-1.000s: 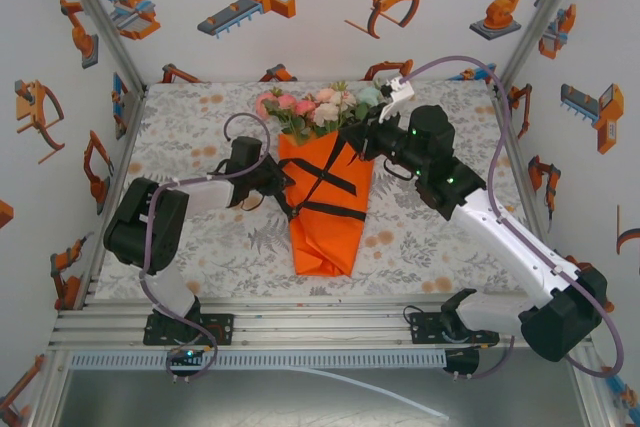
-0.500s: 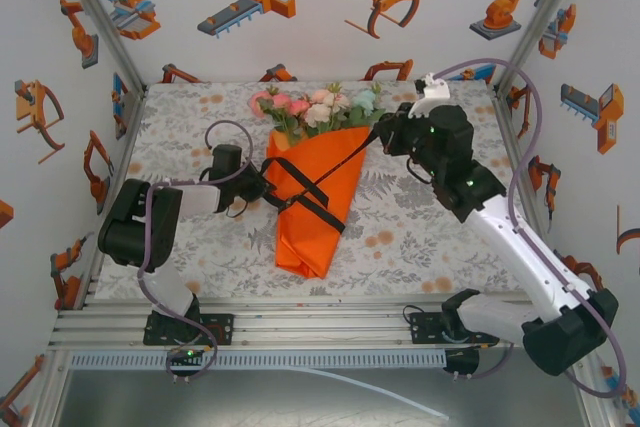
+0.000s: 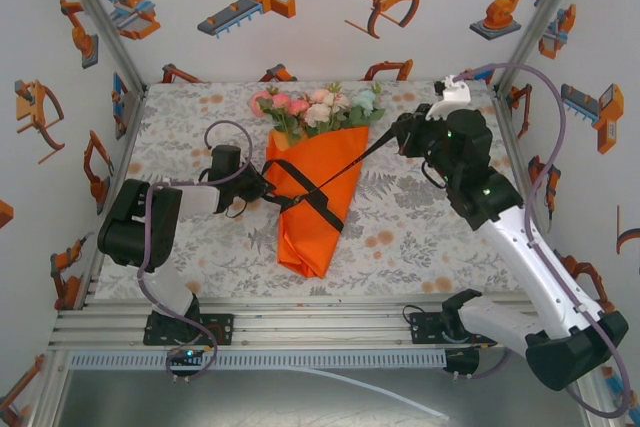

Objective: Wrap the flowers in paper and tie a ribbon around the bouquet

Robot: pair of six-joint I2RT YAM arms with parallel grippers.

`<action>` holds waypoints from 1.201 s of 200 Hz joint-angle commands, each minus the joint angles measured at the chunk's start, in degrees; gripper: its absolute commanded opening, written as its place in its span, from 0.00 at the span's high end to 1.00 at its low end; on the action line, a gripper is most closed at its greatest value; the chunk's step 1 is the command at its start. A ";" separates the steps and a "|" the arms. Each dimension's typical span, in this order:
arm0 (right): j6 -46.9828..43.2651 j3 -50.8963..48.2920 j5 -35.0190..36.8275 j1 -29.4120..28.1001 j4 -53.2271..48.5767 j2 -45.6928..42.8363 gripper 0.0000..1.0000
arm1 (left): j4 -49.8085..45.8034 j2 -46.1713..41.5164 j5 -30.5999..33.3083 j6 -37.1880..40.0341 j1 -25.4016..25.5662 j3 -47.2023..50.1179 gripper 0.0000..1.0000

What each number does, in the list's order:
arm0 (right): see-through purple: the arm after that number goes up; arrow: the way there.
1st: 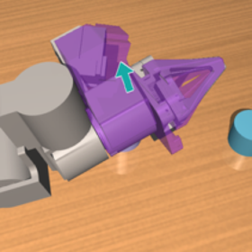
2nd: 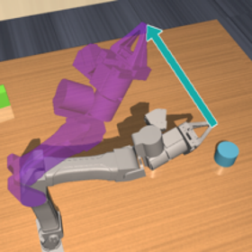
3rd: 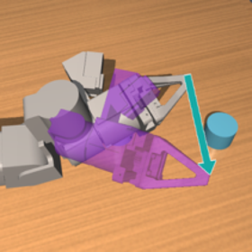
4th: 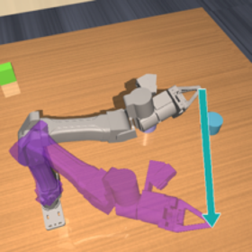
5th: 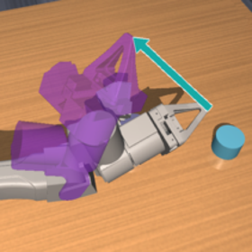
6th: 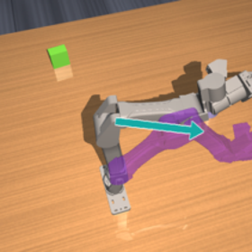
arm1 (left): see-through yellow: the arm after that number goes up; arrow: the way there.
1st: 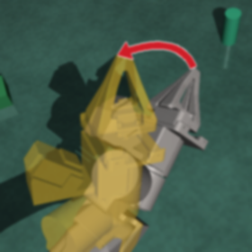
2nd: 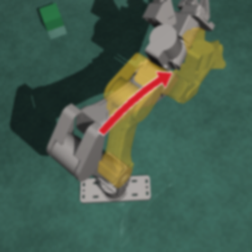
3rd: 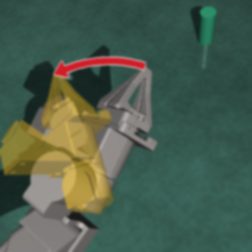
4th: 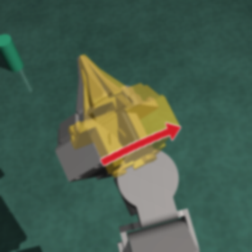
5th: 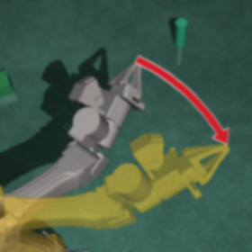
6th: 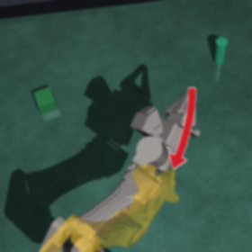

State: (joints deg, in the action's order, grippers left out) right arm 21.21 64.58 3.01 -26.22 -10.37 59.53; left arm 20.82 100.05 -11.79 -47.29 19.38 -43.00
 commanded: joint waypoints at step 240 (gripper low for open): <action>4.11 -2.75 -13.02 1.60 2.92 4.71 1.00 | -21.69 -14.89 10.53 -7.33 -0.31 0.20 0.40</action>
State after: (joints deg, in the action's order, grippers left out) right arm 24.29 62.00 -8.80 -24.88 -9.76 64.34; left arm 2.02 83.22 -0.86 -47.59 18.76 -42.74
